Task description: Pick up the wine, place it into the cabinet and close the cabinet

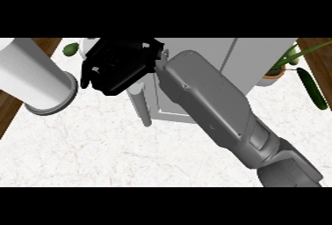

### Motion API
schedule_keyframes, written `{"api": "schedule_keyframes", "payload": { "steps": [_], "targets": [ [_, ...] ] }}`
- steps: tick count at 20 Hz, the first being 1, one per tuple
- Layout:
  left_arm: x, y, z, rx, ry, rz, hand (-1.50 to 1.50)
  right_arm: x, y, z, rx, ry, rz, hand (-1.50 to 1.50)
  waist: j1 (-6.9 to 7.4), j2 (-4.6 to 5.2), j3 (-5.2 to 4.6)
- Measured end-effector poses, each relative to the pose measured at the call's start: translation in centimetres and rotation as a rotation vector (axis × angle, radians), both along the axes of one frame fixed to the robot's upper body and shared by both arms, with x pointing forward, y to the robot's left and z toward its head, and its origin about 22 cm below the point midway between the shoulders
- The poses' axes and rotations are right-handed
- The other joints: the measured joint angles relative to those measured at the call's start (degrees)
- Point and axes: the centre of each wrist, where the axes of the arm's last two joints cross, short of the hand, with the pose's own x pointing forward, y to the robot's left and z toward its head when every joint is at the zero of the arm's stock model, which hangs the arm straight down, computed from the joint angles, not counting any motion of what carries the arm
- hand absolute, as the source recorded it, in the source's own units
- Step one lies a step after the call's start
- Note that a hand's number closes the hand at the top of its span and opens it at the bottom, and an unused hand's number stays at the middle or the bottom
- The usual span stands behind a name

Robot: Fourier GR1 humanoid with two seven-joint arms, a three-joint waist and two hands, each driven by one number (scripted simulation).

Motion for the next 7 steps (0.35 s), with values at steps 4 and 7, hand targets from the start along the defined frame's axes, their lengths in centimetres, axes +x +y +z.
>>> {"api": "schedule_keyframes", "payload": {
  "steps": [4,7],
  "targets": [
    [0.26,-0.16,0.32,0.002,-0.001,-0.009,-1.50,-0.10,-0.10,-0.33,0.026,-0.028,-0.023,1.50,0.05,-0.14,-0.34],
    [0.63,-0.36,0.54,0.011,-0.008,-0.024,-1.50,-0.17,-0.09,-0.45,0.042,-0.036,-0.031,1.50,0.01,-0.14,-0.46]
  ]
}}
